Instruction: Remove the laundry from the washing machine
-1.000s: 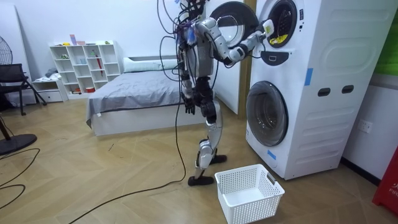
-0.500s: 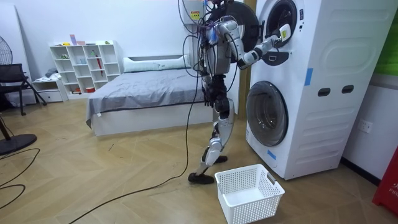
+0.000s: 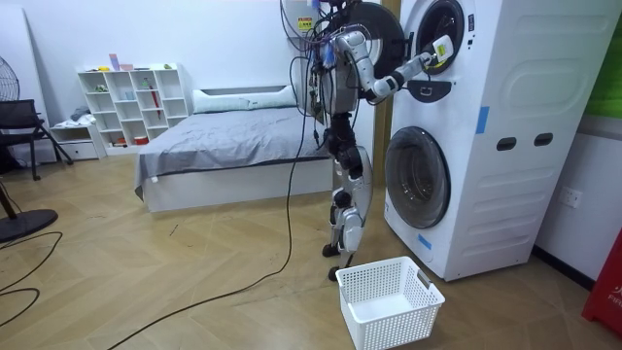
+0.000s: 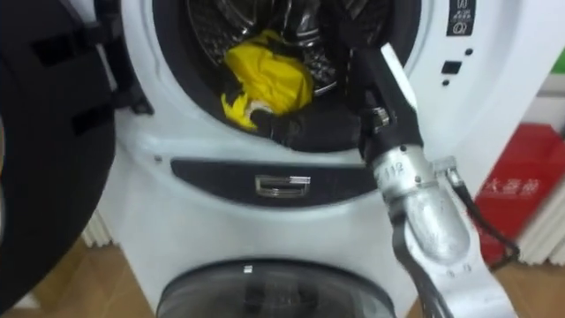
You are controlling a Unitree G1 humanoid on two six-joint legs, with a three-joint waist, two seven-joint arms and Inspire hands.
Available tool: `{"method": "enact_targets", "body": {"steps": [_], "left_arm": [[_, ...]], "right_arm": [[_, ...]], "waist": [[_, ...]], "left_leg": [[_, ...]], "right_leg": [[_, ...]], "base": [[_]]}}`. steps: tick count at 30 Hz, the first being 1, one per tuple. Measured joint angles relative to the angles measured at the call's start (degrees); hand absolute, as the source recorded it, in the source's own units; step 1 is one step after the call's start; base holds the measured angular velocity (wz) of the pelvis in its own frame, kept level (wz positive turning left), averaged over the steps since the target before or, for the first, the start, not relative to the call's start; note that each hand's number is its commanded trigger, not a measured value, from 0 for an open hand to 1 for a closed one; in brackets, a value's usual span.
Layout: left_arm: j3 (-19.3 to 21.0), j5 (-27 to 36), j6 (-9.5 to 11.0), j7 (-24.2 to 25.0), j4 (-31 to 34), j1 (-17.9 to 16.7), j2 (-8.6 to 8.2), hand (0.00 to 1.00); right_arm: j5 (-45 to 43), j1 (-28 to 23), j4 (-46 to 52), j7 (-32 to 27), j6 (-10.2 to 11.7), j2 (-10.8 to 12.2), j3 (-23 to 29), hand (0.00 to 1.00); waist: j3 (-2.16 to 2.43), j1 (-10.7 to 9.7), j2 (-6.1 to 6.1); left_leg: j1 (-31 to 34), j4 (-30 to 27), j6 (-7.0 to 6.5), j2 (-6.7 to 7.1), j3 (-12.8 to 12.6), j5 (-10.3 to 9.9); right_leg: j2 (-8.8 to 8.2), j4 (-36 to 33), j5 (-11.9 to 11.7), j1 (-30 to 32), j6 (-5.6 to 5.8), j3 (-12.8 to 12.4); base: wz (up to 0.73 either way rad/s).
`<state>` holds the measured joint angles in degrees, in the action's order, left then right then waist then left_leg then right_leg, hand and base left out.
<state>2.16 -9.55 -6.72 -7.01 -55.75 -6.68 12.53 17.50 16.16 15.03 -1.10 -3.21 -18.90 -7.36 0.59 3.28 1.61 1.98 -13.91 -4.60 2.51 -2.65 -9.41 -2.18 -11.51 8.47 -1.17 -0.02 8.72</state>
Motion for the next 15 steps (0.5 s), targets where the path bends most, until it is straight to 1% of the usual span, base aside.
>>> {"method": "enact_targets", "body": {"steps": [1, 3, 8, 11, 13, 15], "left_arm": [[0.0, 0.1, 0.03, 0.12, 0.01, 0.04, 0.0, 0.0], [-0.03, 0.59, 0.12, 0.35, 0.01, 0.13, -0.01, 0.0], [-0.02, 0.92, 0.12, 0.54, 0.01, 0.14, -0.16, 0.0], [0.09, 0.53, 0.09, 1.42, 0.24, 0.22, -0.19, 0.0], [0.09, -0.02, 0.0, 2.27, 0.66, 0.17, -0.23, 0.0], [0.09, -0.08, -0.02, 2.9, 0.66, 0.17, -0.22, 0.0]], "right_arm": [[0.19, 0.0, -0.17, 0.09, -0.12, 0.0, 0.0, 0.0], [0.07, 0.01, -0.59, 0.39, -0.29, 0.0, -0.03, 0.0], [-1.17, 0.01, -0.11, 0.77, -0.53, 0.0, -0.03, 0.0], [-3.85, 0.0, 0.34, 1.77, -0.68, 0.0, -0.07, 0.0], [-6.38, 0.0, 1.63, 2.27, -1.82, 0.0, -0.15, 0.0], [-7.11, 0.0, 2.15, 2.83, -1.9, 0.0, -0.2, 0.0]], "waist": [[-0.11, 0.09, 0.26], [-0.26, 0.14, 0.26], [-0.36, 0.19, 0.27], [-0.49, 0.13, 0.07], [-0.62, 0.15, -0.16], [-0.59, 0.19, -0.2]], "left_leg": [[-0.39, 0.4, 0.13, -0.04, 0.02, 0.2], [-0.63, 0.39, 0.22, -0.23, 0.16, 0.21], [-0.56, 0.4, 0.45, -0.44, 0.35, 0.14], [-0.45, 0.41, 0.48, -0.47, 0.34, 0.13], [-0.38, 0.51, 0.49, -0.47, 0.28, 0.14], [-0.37, 0.83, 0.57, -0.48, 0.12, 0.21]], "right_leg": [[0.08, 0.13, -0.06, -0.14, -0.1, -0.05], [0.43, 1.09, -0.17, -0.64, -0.12, -0.18], [0.76, 1.74, -0.45, -0.81, -0.25, -0.16], [0.79, 1.78, -0.46, -0.73, -0.28, -0.18], [0.77, 1.77, -0.47, -0.54, -0.29, -0.19], [0.74, 1.7, -0.55, -0.29, -0.42, -0.16]], "base": [[0.0], [0.02], [0.0], [0.0], [0.0], [-0.07]]}}
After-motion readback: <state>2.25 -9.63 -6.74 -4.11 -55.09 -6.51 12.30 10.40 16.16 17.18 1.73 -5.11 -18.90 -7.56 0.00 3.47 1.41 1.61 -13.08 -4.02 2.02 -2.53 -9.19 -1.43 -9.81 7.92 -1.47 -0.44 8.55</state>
